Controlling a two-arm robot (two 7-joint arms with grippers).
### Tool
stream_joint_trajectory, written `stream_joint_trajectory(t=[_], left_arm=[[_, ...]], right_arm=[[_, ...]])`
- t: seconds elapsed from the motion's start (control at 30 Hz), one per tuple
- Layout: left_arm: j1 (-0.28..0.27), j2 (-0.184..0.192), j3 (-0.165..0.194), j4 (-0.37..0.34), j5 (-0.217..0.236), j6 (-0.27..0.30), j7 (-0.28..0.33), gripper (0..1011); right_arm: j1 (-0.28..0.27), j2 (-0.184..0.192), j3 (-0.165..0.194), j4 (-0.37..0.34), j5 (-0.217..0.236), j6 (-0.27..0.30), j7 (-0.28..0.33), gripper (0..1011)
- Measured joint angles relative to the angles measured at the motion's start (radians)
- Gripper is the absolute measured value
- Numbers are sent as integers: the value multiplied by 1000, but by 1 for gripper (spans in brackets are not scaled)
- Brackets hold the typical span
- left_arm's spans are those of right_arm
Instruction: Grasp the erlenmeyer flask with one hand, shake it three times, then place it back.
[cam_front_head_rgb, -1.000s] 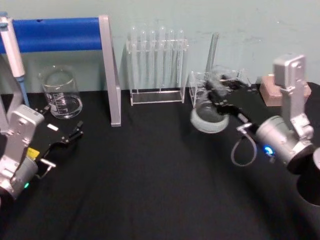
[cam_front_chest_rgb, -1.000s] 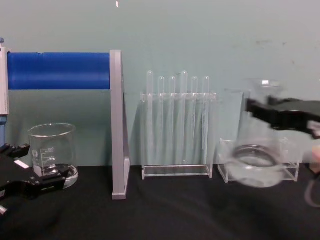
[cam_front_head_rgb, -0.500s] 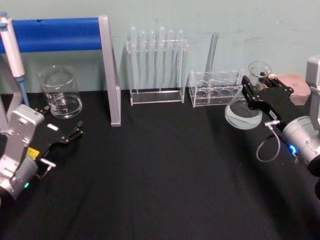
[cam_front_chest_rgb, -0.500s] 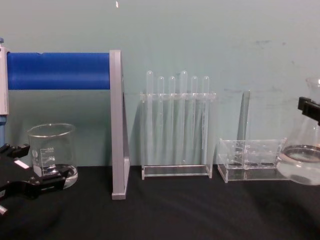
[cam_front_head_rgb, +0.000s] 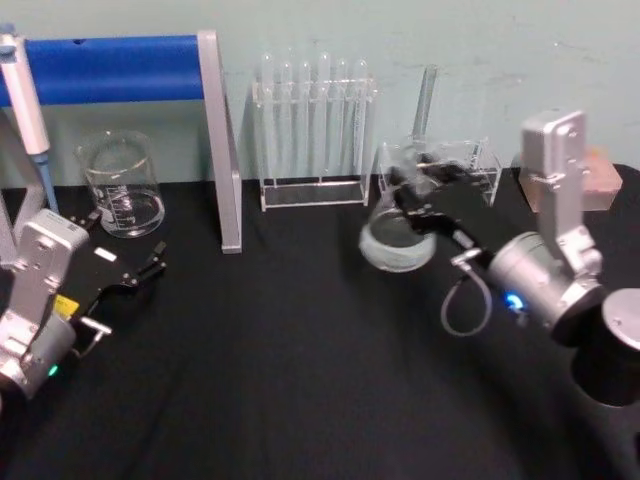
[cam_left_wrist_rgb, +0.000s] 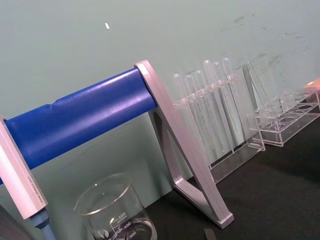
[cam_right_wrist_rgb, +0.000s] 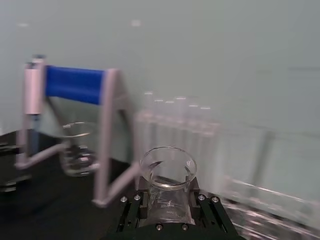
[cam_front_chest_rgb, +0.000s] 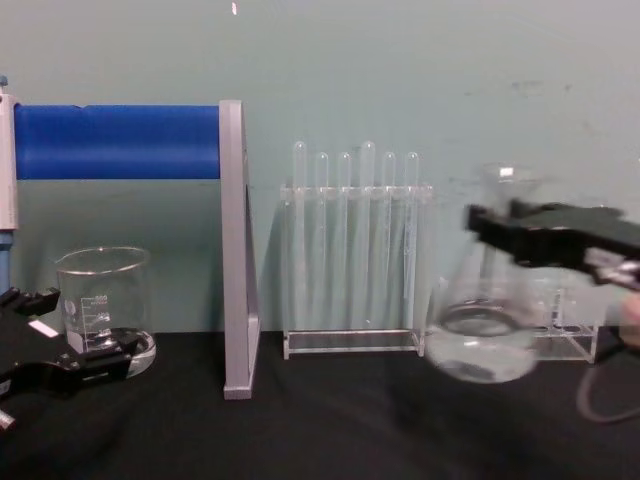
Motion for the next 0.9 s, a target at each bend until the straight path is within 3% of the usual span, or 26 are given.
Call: stream_joint_trajectory(t=[0.23, 0.47, 0.7, 0.9], left_arm=[[0, 0, 0, 0, 0, 0, 0, 1001], [0, 0, 0, 0, 0, 0, 0, 1001], [0, 0, 0, 0, 0, 0, 0, 1001], [0, 0, 0, 0, 0, 0, 0, 1001]], right_arm=[[37, -4, -84, 25, 22, -10, 83, 449], [57, -1, -124, 38, 40, -17, 113, 449], [57, 10, -109, 40, 48, -23, 69, 449], [31, 21, -52, 24, 41, -24, -10, 449]])
